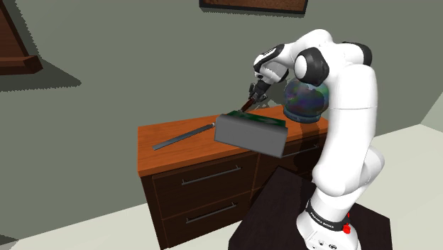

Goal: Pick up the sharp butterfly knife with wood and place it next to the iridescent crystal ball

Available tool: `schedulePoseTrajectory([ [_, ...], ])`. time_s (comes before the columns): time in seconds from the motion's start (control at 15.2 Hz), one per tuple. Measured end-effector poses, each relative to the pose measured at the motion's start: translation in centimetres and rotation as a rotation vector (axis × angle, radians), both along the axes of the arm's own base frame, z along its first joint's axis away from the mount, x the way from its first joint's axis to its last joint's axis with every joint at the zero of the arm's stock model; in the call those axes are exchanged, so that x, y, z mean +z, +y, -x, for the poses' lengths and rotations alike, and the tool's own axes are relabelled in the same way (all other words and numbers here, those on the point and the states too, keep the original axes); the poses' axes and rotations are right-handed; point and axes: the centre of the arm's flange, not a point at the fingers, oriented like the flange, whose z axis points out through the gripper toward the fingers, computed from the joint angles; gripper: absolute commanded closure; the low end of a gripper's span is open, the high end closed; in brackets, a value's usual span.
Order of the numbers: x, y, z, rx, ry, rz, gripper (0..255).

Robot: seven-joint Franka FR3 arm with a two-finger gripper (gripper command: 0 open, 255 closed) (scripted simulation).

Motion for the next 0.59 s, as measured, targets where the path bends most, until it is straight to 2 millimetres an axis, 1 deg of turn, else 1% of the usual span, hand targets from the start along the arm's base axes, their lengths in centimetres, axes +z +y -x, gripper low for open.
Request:
schedulePoseTrajectory([
  [0.07, -0.7, 0.0, -0.2, 0.0, 0.001, 0.0, 255],
  [0.2, -1.8, 0.0, 0.2, -0.002, 0.0, 0.002, 255],
  [0.26, -2.3, -0.4, 0.1, -0.005, -0.003, 0.009, 255],
  [0.33, -2.7, 0.0, -0.1, 0.0, 0.002, 0.001, 255],
  [0.4, -3.4, 0.2, 0.1, 0.005, 0.005, -0.005, 255],
  [0.59, -5.7, 0.4, -0.4, 0.012, 0.012, -0.014, 255],
])
